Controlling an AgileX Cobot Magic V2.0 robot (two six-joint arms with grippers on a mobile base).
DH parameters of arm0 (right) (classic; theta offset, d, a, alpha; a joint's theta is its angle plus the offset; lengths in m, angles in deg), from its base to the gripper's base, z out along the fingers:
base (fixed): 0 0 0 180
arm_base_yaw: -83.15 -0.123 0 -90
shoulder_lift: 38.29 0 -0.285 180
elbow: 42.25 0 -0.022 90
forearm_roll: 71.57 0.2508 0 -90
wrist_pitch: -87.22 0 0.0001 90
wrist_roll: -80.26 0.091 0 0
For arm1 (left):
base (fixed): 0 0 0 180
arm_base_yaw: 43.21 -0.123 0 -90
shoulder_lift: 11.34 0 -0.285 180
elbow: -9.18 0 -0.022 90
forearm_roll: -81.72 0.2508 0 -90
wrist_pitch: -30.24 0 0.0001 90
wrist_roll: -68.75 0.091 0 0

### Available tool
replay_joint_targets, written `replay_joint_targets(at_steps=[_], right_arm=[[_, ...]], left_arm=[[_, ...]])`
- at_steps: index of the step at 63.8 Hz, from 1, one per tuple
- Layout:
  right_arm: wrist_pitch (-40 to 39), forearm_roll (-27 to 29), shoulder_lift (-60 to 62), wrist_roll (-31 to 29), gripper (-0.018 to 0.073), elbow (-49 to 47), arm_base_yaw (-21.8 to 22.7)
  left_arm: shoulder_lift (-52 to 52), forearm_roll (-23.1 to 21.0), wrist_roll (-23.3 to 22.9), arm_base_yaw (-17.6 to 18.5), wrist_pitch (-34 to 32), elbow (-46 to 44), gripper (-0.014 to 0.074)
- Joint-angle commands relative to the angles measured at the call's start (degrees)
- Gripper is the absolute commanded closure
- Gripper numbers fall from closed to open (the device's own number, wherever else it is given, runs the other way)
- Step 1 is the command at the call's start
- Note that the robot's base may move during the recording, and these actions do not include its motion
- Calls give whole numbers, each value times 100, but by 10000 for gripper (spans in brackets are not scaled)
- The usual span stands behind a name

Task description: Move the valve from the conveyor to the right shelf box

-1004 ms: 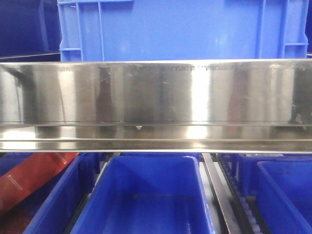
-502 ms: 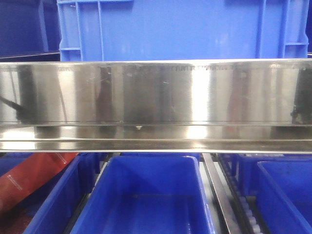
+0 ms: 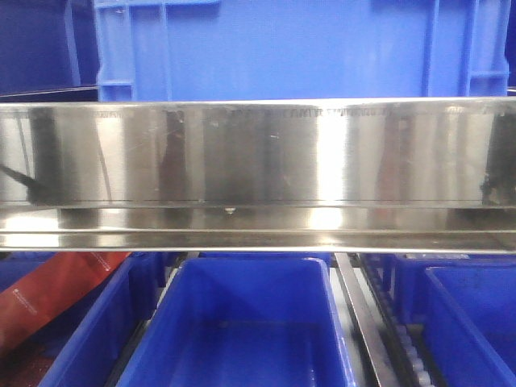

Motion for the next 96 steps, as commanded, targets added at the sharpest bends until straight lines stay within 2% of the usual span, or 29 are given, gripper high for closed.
replay_joint_targets(at_steps=[1, 10, 16, 19, 26, 34, 40, 50, 60, 73, 82, 96], right_arm=[[-96, 3, 225, -34, 1, -57, -2], [-57, 3, 568, -34, 34, -57, -2], [-36, 3, 845, -34, 135, -57, -2], [-22, 3, 1021, -34, 221, -57, -2], [41, 3, 1433, -34, 452, -57, -2], [64, -209, 1833, -9, 722, -33, -2], [17, -432, 2174, 200, 718, 179, 82], [-261, -446, 2875, 203, 719, 1000, 413], [-684, -455, 3728, 203, 722, 2095, 509], [-1485, -469, 5013, 203, 722, 3823, 509], [-2041, -493, 6027, 130, 722, 5233, 509], [-2716, -493, 7367, 130, 722, 6919, 509]], left_arm=[[142, -62, 6, 27, -63, -45, -13], [412, -62, 6, 27, 46, -45, 17], [669, 1, 6, 4, 129, -45, 59], [805, 116, 6, 4, 214, -45, 101], [1167, 417, 6, 4, 392, -45, 277], [1610, 817, -7, 4, 619, -45, 549], [1889, 1024, -212, -140, 821, -2, 708], [2531, 984, -472, -644, 647, 754, 706], [3561, 900, -473, -1003, 10, 2218, 707], [5201, 900, -480, -1015, -1091, 4340, 707], [6574, 900, -709, -1015, -1965, 5895, 707], [8333, 896, -709, -1015, -2897, 7753, 707]])
